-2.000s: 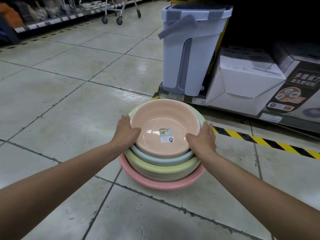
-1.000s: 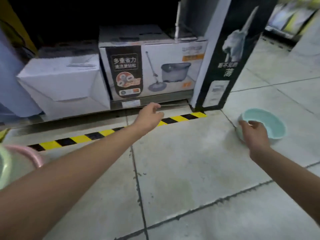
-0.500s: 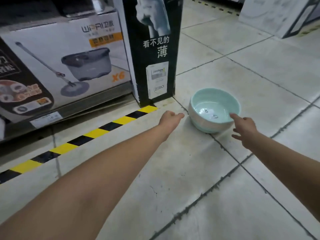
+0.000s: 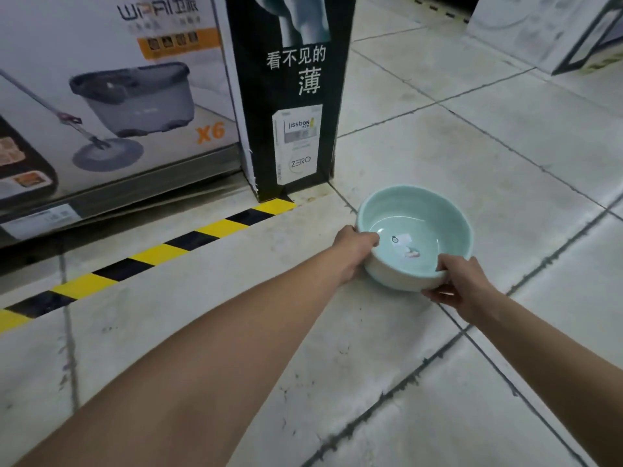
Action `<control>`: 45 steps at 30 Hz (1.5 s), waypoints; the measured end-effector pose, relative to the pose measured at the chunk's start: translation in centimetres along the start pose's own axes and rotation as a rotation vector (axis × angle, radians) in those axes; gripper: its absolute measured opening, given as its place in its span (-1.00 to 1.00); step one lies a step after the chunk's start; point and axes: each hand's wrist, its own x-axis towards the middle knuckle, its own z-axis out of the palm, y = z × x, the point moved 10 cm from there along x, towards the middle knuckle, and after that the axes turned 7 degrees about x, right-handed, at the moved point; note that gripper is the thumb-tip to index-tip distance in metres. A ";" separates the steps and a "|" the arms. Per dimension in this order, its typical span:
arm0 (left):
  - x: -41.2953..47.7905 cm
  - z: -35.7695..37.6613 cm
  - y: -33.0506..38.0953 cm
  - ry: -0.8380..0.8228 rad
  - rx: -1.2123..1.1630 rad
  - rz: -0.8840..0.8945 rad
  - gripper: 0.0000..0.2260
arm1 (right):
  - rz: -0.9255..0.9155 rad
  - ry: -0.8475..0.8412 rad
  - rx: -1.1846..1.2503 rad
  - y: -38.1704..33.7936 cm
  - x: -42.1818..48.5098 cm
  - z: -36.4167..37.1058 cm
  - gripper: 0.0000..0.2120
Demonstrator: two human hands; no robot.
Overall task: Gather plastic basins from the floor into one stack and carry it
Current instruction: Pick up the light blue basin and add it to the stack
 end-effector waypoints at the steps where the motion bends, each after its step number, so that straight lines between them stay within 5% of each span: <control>1: 0.2 -1.3 -0.4 0.045 0.010 0.019 -0.49 | -0.024 -0.015 -0.024 0.1 -0.9 0.6 -0.50; 7: -6.5 -12.0 -2.0 0.174 0.085 0.159 -0.50 | -0.164 -0.190 -0.120 0.5 -8.1 8.1 -0.57; 12: -16.0 -24.5 -4.6 0.452 0.055 0.189 -0.43 | -0.246 -0.443 -0.212 2.4 -17.5 18.7 -0.65; 15: -22.6 -31.5 -6.8 0.604 0.032 0.148 -0.47 | -0.218 -0.574 -0.242 4.9 -23.1 24.7 -0.52; 30: -63.3 -60.0 -13.8 1.277 -0.070 0.114 -0.71 | -0.520 -1.156 -0.451 9.0 -63.0 50.0 -0.68; 37: -72.0 -65.5 -21.1 1.334 -0.154 0.064 -0.72 | -0.565 -1.268 -0.563 14.9 -74.2 54.9 -0.61; 45: -74.7 -69.7 -27.7 1.290 -0.123 -0.006 -0.80 | -0.543 -1.212 -0.661 21.0 -77.7 55.9 -0.86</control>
